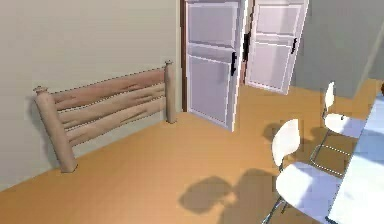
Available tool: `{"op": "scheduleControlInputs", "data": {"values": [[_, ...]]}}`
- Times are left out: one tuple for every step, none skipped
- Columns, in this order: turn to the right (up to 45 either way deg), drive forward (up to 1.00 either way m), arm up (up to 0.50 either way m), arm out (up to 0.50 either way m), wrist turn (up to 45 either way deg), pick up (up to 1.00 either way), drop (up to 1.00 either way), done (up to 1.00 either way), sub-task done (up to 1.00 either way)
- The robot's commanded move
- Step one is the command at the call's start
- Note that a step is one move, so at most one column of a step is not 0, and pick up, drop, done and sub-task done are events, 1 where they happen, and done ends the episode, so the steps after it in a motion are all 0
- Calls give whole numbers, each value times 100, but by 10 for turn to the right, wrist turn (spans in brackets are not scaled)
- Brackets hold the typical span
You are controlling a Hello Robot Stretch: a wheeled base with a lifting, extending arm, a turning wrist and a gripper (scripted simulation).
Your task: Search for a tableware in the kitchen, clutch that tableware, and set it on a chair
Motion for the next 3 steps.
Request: {"op": "scheduleControlInputs", "data": {"values": [[30, 0, 0, 0, 0, 0, 0, 0, 0], [0, 100, 0, 0, 0, 0, 0, 0, 0], [0, 10, 0, 0, 0, 0, 0, 0, 0]]}}
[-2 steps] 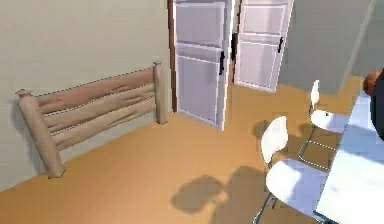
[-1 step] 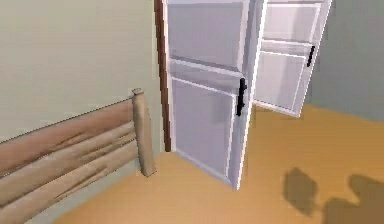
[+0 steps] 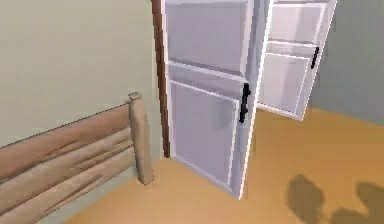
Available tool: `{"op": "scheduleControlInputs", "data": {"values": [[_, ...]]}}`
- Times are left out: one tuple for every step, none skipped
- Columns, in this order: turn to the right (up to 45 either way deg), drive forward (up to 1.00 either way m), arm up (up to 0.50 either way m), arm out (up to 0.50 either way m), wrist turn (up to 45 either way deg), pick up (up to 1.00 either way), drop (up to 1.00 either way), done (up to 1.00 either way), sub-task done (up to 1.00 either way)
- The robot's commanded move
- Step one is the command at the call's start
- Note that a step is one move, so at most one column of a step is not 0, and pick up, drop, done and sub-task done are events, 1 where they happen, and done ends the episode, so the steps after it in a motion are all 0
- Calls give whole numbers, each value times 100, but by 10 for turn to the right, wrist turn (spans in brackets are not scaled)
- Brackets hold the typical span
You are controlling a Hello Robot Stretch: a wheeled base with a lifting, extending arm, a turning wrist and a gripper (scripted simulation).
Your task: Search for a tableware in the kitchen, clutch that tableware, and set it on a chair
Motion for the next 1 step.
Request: {"op": "scheduleControlInputs", "data": {"values": [[360, 0, 0, 0, 0, 0, 0, 0, 0]]}}
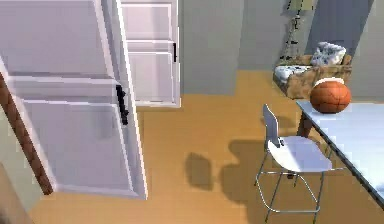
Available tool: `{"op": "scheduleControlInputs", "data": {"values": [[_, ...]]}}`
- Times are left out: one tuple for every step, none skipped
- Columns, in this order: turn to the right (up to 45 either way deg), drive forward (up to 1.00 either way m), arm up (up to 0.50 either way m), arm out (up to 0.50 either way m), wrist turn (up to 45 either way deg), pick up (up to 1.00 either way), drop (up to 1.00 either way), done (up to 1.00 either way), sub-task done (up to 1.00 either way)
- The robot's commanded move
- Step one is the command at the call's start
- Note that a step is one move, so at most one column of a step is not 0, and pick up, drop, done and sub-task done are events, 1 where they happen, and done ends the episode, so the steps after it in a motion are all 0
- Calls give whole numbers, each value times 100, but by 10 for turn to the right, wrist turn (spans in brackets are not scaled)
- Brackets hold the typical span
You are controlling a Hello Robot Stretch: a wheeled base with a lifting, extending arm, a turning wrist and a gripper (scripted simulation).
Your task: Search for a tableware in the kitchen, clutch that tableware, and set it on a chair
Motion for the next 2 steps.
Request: {"op": "scheduleControlInputs", "data": {"values": [[0, 100, 0, 0, 0, 0, 0, 0, 0], [30, 0, 0, 0, 0, 0, 0, 0, 0]]}}
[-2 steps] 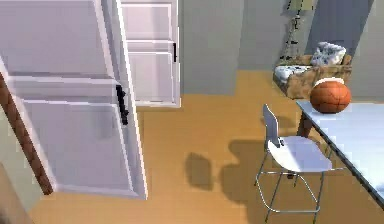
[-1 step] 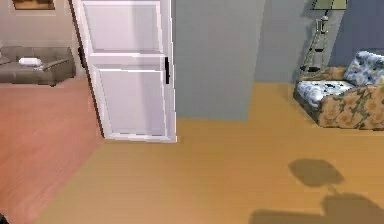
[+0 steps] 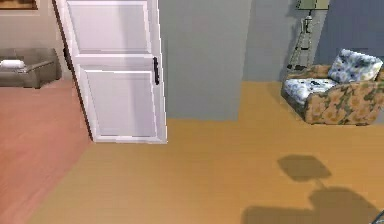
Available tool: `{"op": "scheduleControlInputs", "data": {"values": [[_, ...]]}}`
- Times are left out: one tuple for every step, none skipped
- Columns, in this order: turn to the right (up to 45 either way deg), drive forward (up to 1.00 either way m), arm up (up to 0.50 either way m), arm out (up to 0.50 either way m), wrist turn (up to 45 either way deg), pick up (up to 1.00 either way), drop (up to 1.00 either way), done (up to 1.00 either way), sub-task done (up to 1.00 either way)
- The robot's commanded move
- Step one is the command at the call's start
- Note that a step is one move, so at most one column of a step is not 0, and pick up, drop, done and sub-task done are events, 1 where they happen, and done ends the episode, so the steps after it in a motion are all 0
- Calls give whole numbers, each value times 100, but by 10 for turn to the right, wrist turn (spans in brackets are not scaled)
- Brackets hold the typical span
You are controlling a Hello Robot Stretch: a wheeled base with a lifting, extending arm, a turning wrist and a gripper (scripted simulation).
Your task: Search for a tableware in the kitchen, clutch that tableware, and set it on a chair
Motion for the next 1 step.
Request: {"op": "scheduleControlInputs", "data": {"values": [[0, 40, 0, 0, 0, 0, 0, 0, 0]]}}
